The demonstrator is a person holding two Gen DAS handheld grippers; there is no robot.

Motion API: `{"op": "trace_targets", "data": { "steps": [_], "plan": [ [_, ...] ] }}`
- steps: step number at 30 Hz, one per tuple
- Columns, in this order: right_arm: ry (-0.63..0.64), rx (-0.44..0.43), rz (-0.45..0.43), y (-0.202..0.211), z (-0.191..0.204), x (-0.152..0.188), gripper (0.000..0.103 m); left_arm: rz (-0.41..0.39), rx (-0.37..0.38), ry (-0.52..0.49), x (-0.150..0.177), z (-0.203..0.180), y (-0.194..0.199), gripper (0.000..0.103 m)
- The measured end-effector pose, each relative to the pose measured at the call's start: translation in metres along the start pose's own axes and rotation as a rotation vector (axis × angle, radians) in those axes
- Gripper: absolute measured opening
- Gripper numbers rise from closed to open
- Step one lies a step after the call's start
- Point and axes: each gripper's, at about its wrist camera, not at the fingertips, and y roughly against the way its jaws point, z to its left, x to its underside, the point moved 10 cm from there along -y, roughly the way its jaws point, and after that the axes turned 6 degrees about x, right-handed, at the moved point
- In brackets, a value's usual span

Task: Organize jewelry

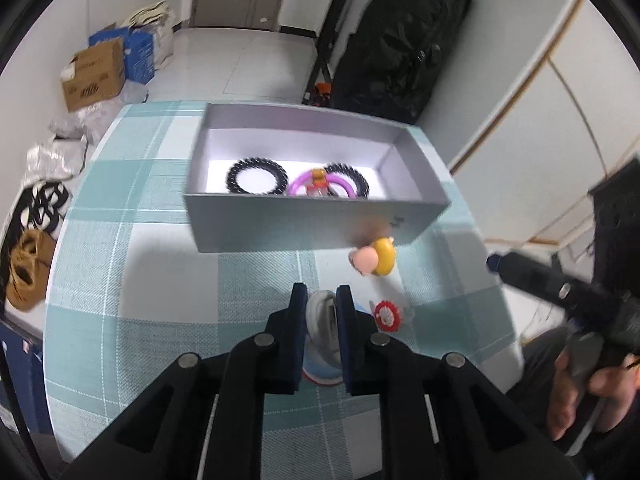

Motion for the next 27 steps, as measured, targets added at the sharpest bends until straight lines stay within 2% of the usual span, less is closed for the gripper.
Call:
{"op": "trace_targets", "data": {
  "steps": [8, 14, 16, 23, 27],
  "plan": [
    [0.048, 0.01, 0.034, -0.007, 0.007, 0.01, 0.095, -0.081, 0.027, 0.073, -0.016, 0.01, 0.02, 0.01],
    [0.1, 0.035, 0.104, -0.026, 0.015, 0.027, 0.093, -0.123, 0.062, 0.079, -0.025, 0.01, 0.031, 0.01],
    [0.127, 0.046, 0.125, -0.032, 0.018, 0.033, 0.085, -0.128, 0.072, 0.081, -0.025, 0.012, 0.034, 0.01],
    [0.216, 0.105, 0.126, -0.042, 0.027, 0.042, 0.07, -0.141, 0.092, 0.095, -0.025, 0.019, 0.045, 0.01],
    [0.254, 0.114, 0.134, -0.048, 0.031, 0.047, 0.056, -0.141, 0.106, 0.099, -0.025, 0.019, 0.046, 0.01]
  ]
}}
